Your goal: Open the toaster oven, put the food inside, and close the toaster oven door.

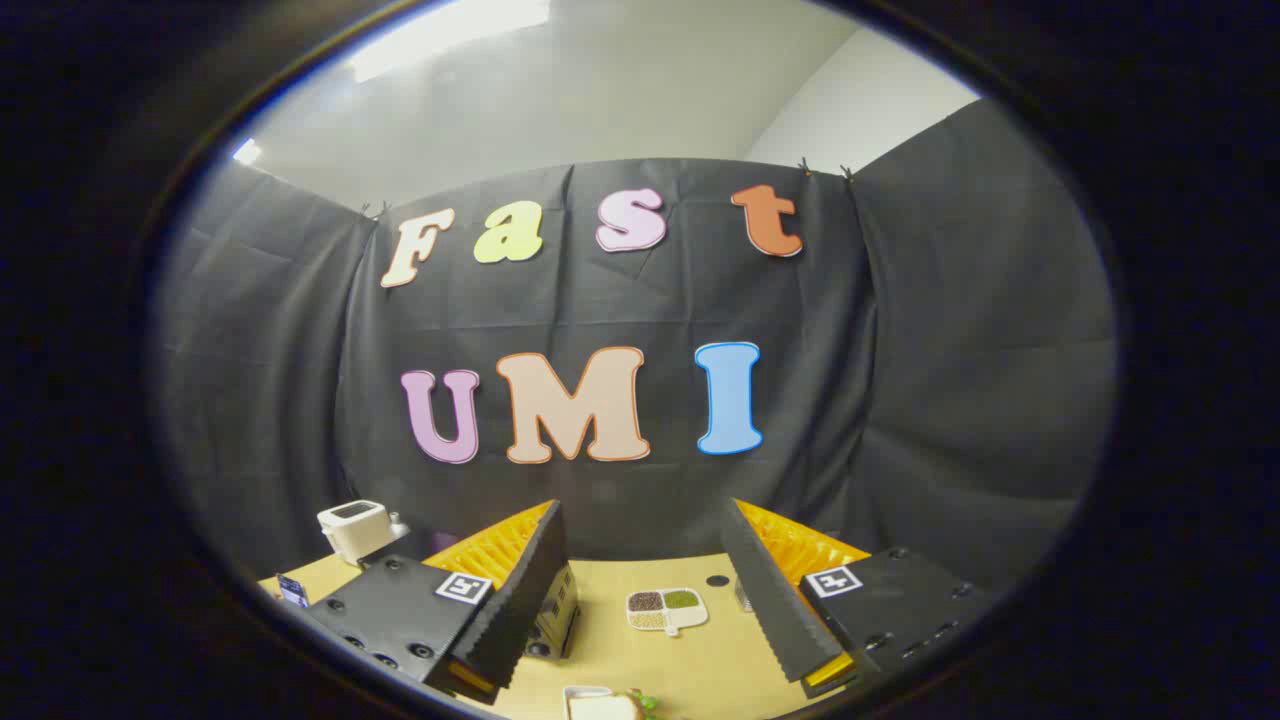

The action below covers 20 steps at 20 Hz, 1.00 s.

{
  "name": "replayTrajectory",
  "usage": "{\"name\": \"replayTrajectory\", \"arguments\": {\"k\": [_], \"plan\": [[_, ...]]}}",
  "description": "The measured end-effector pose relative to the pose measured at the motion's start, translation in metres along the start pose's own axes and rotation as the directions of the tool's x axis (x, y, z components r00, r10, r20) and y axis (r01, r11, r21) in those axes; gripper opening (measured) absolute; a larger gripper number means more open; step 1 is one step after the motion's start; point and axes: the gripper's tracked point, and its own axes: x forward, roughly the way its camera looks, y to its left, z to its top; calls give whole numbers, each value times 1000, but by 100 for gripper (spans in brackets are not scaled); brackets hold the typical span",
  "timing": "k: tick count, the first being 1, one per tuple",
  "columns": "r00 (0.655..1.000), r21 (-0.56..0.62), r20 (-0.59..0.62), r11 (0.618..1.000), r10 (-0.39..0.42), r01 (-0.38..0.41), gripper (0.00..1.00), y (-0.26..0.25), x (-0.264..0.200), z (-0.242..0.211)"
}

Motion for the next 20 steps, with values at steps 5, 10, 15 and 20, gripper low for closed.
{"name": "replayTrajectory", "arguments": {"k": [5,10,15,20], "plan": [[1000,9,3,1000,17,-17,98,6,6,-1],[1000,21,-23,1000,20,-20,98,10,12,-14],[999,29,-15,999,33,-33,98,20,11,-14],[998,26,-18,998,54,-53,98,34,6,-18]]}}
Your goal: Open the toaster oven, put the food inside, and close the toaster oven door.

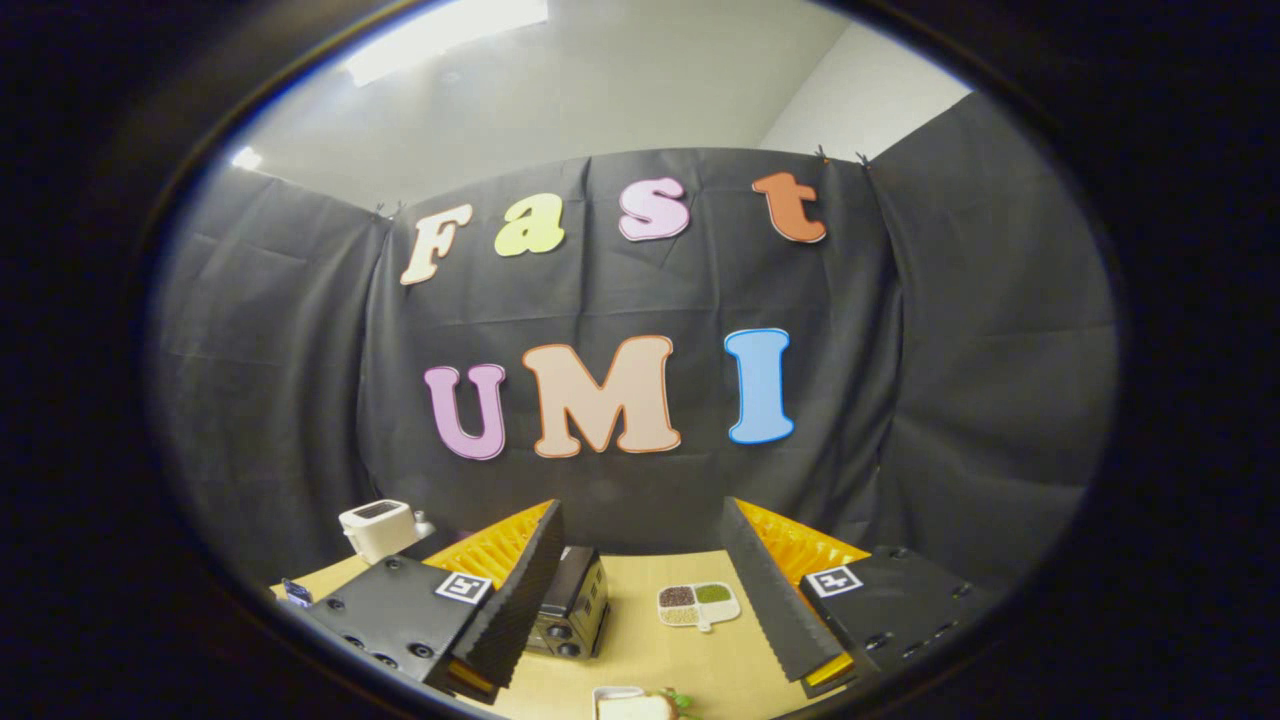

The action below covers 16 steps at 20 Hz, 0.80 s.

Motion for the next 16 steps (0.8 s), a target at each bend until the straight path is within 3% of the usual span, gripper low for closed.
{"name": "replayTrajectory", "arguments": {"k": [7,16], "plan": [[1000,-2,3,1000,19,-19,98,25,-3,-17],[991,36,-53,992,121,-119,98,118,0,-115]]}}
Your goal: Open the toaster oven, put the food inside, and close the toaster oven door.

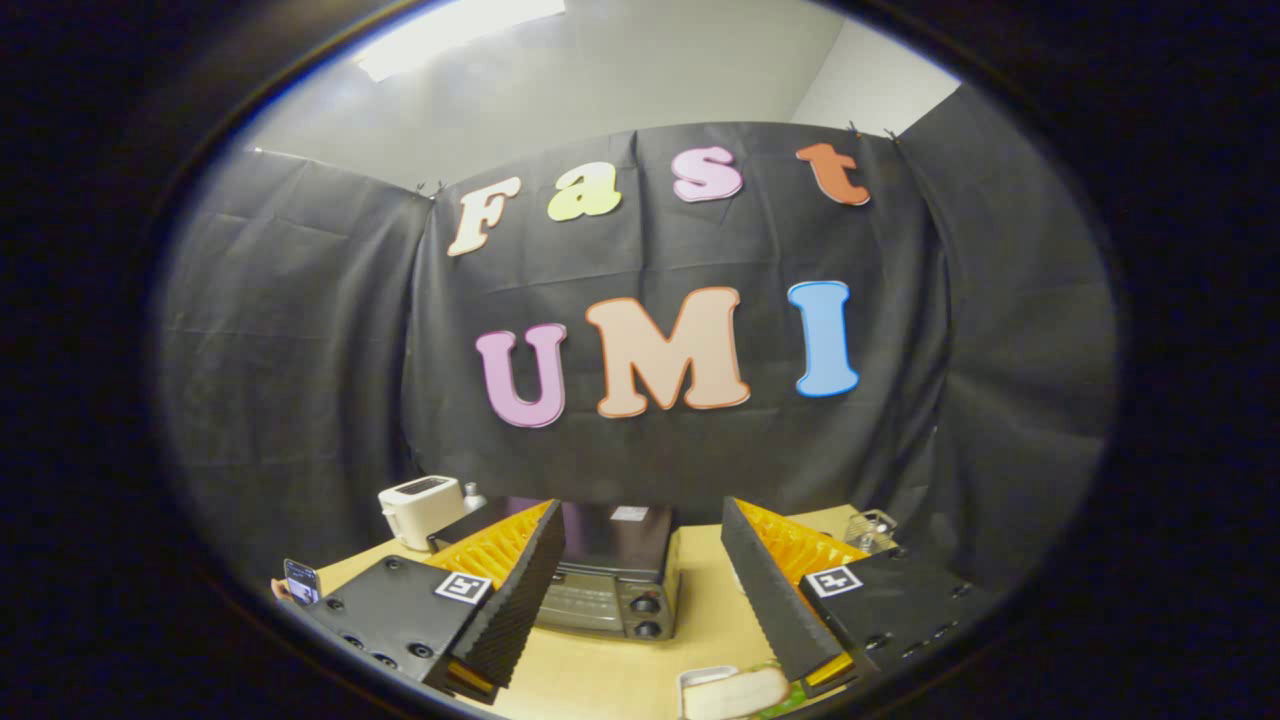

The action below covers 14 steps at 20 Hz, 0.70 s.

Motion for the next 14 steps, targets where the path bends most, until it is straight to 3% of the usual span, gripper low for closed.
{"name": "replayTrajectory", "arguments": {"k": [9,14], "plan": [[983,110,-76,981,169,-160,98,116,62,-102],[993,61,-61,994,98,-95,98,143,113,-139]]}}
